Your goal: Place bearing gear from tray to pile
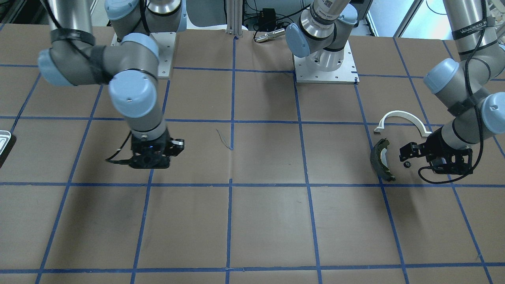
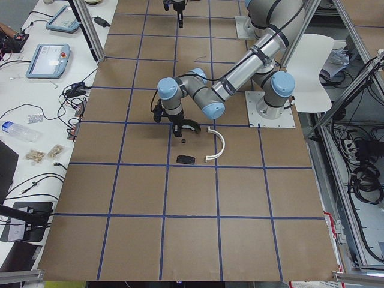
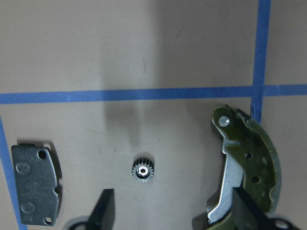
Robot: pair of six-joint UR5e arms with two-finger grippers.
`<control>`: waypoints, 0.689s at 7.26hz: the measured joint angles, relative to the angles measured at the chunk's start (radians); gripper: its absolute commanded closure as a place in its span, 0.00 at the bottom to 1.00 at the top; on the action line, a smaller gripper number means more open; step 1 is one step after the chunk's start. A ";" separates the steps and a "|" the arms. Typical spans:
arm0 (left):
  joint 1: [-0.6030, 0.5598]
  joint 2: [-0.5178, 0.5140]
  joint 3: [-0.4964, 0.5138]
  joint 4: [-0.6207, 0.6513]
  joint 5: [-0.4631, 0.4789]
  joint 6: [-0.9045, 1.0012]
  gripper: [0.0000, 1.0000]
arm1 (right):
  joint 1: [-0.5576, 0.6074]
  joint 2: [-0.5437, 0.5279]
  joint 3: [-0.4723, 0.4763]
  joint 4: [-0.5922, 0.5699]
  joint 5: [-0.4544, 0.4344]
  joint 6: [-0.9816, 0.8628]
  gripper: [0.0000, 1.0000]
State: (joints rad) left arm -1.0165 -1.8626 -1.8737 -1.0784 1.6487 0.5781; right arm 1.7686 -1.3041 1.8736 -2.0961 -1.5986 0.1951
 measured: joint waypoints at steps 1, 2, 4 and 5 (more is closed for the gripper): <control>-0.034 0.017 0.001 -0.021 -0.006 -0.026 0.00 | 0.112 0.019 -0.002 -0.040 0.029 0.167 1.00; -0.073 0.033 0.001 -0.049 -0.012 -0.066 0.00 | 0.198 0.046 0.000 -0.086 0.046 0.294 1.00; -0.118 0.054 0.001 -0.087 -0.016 -0.133 0.00 | 0.286 0.104 -0.003 -0.146 0.054 0.421 0.86; -0.130 0.059 0.000 -0.095 -0.016 -0.150 0.00 | 0.299 0.121 -0.004 -0.177 0.055 0.429 0.48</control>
State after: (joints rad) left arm -1.1463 -1.8034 -1.8739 -1.1730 1.6325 0.4283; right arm 2.0673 -1.1835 1.8692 -2.2728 -1.5439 0.6236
